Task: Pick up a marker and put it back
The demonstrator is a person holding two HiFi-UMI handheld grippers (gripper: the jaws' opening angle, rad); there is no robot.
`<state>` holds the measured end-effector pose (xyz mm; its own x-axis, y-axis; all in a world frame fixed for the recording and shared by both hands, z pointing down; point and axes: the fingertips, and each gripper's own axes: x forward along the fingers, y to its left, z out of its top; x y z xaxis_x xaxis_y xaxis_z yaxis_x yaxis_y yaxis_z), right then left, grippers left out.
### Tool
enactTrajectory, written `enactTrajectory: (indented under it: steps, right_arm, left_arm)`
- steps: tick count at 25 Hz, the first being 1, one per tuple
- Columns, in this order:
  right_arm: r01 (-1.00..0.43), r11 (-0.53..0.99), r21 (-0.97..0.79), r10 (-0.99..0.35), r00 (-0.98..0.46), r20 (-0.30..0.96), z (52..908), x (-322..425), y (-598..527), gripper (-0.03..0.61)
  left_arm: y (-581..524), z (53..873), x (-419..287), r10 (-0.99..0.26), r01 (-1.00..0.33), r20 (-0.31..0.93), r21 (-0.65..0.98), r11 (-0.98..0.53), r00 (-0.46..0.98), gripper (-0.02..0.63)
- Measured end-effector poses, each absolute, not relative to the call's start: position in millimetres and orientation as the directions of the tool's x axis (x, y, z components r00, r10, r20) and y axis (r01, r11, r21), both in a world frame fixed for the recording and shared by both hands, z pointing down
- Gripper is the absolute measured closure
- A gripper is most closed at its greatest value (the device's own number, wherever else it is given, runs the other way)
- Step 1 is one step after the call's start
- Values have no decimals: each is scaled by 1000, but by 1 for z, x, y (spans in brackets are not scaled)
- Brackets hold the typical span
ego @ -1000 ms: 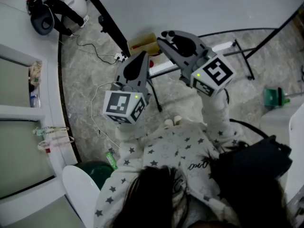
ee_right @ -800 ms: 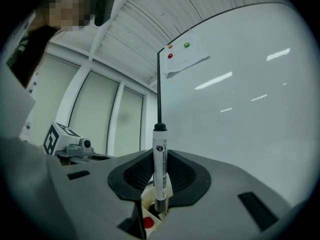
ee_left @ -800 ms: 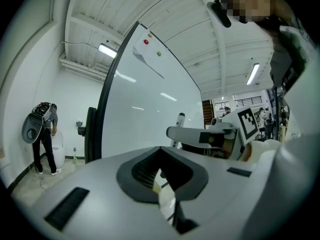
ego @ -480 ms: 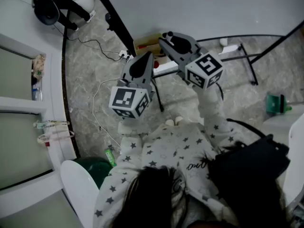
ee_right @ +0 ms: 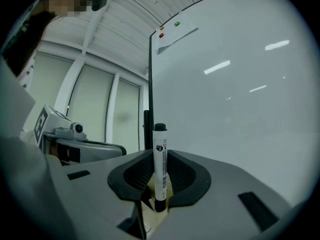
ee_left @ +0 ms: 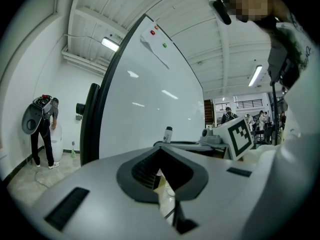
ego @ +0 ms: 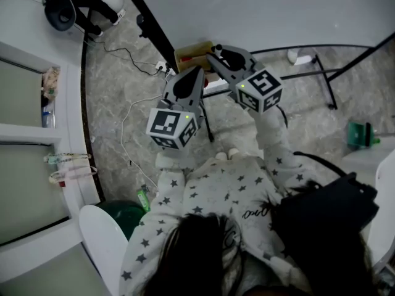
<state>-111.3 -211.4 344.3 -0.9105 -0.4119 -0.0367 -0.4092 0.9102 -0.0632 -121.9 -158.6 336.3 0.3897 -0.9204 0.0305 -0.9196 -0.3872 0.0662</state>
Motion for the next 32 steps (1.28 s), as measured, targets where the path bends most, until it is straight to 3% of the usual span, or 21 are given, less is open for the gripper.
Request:
enactTrajectory:
  steps: [18, 32]
  right_arm:
    - [-441, 897, -23, -441, -897, 35, 386, -114, -206, 497]
    - [-463, 887, 1, -463, -886, -18, 378, -110, -207, 495]
  left_arm:
    - [-154, 347, -121, -920, -920, 48, 81, -384, 389, 614]
    - [-156, 347, -121, -918, -917, 46, 84, -390, 394, 613]
